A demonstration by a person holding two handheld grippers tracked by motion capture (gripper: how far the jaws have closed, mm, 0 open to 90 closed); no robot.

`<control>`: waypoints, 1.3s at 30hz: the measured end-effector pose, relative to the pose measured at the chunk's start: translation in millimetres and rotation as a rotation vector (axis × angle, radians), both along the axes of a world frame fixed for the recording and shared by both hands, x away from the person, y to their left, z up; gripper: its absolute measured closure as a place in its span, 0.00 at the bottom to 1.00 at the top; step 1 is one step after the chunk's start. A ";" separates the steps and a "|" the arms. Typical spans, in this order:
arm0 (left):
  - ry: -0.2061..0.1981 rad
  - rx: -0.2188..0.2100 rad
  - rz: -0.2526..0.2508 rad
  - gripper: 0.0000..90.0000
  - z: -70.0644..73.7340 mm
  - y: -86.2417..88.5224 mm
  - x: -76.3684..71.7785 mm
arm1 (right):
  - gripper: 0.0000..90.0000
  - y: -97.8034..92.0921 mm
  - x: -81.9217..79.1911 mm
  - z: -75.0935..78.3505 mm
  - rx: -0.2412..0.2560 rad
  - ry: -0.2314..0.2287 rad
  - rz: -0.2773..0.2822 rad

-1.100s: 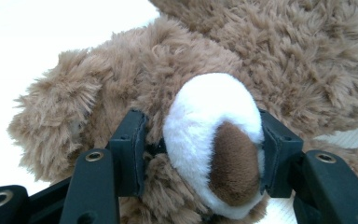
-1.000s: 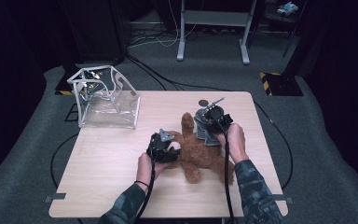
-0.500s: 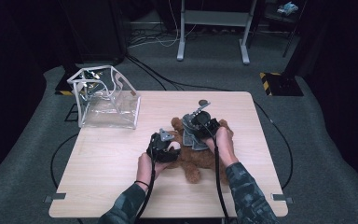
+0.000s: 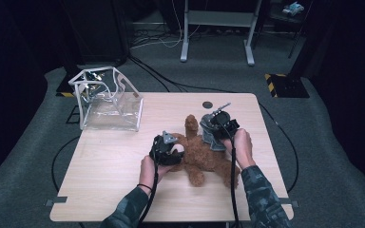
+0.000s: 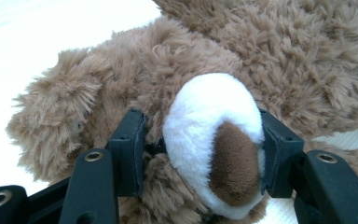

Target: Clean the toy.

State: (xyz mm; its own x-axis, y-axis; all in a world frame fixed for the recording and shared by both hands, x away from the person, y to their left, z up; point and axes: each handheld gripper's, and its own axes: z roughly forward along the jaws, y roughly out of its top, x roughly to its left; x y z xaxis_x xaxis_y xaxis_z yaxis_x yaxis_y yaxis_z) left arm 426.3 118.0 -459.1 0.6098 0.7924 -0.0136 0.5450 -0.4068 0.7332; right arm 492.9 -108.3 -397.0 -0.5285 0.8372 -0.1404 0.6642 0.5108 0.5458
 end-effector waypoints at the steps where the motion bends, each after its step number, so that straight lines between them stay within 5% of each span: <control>1: -0.001 -0.008 0.007 0.49 -0.4 -0.8 0.4 | 0.83 2.5 -1.6 6.5 0.140 0.001 0.034; 2: -0.001 -0.008 0.007 0.49 -0.4 -0.8 0.4 | 0.83 7.0 -2.2 6.6 0.179 0.011 0.054; 4: -0.002 -0.007 0.009 0.49 -0.4 -1.4 0.5 | 0.83 13.8 -3.1 5.0 0.177 0.037 0.081; 5: 0.000 -0.004 0.009 0.49 -0.2 -1.2 0.4 | 0.83 27.6 -5.0 -3.6 0.099 0.025 0.097; 7: 0.002 0.000 0.000 0.49 0.0 0.0 0.2 | 0.83 31.6 -5.0 -8.7 0.050 0.020 0.096; 11: 0.008 -0.043 0.011 0.49 -1.5 1.7 0.9 | 0.83 24.8 -2.9 -8.5 -0.007 0.008 0.075; 15: 0.007 -0.039 0.017 0.49 -1.3 0.3 0.7 | 0.83 7.9 1.7 -9.0 -0.053 0.008 0.023; 18: 0.005 -0.030 0.009 0.49 -1.0 0.6 0.9 | 0.83 -1.7 4.3 -10.5 -0.050 0.022 -0.009; 22: 0.012 -0.033 0.015 0.49 -0.8 -0.1 1.6 | 0.83 -5.5 5.4 -3.4 0.053 0.024 -0.031; 24: 0.013 -0.032 0.011 0.49 -0.9 0.6 1.7 | 0.83 -2.2 3.2 0.1 0.069 0.008 -0.012; 27: 0.014 -0.014 0.008 0.49 -0.1 -0.2 1.5 | 0.84 17.6 -2.7 6.0 0.179 0.035 0.084; 32: 0.016 -0.027 0.008 0.49 -0.6 0.9 1.7 | 0.84 30.9 -2.3 -5.7 0.135 0.056 0.099; 39: 0.012 -0.032 0.017 0.49 -0.8 -0.3 1.7 | 0.84 13.7 -0.2 -6.7 0.062 0.031 0.042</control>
